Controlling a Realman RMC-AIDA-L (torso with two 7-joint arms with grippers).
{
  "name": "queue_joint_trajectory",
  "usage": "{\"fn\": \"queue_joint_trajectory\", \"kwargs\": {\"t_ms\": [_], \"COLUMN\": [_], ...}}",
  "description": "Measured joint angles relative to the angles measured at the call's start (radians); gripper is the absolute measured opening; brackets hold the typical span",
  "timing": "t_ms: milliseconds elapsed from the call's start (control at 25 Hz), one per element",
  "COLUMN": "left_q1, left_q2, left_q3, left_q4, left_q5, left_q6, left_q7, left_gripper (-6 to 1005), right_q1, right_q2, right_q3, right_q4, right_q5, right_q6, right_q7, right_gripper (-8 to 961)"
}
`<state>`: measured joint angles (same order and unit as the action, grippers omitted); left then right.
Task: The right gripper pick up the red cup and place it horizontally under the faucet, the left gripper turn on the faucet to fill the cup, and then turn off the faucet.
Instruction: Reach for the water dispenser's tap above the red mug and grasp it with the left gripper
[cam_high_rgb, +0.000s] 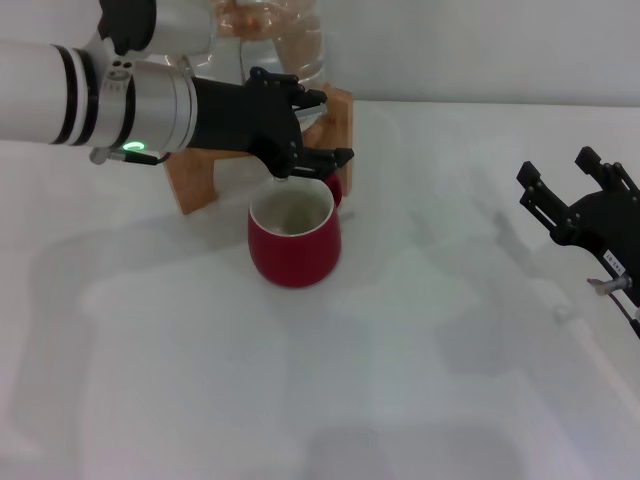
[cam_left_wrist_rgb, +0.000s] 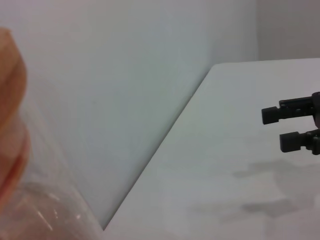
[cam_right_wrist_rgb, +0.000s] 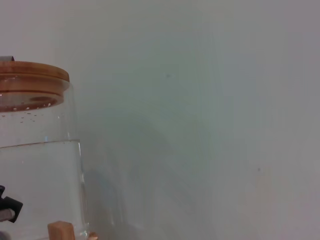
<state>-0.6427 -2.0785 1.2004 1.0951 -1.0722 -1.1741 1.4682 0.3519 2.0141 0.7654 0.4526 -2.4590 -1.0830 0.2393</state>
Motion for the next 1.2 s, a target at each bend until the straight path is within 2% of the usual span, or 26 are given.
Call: {"fn": "queue_joint_trajectory", "kwargs": {"t_ms": [1200], "left_q1": [0.019], "left_q2": [0.000], "left_q3": [-0.007], "left_q4": [0.059], "left_q5": [-0.002], "left_q6": [-0.076], "left_q7": [-0.021], "left_gripper": [757], "right_q1": [0.000], "right_q2": [0.000], "right_q3": [0.000], "right_q4": [-0.002], "right_q5": [0.000], "right_q6": [0.000], "right_q7": [0.000], "right_gripper": [807]}}
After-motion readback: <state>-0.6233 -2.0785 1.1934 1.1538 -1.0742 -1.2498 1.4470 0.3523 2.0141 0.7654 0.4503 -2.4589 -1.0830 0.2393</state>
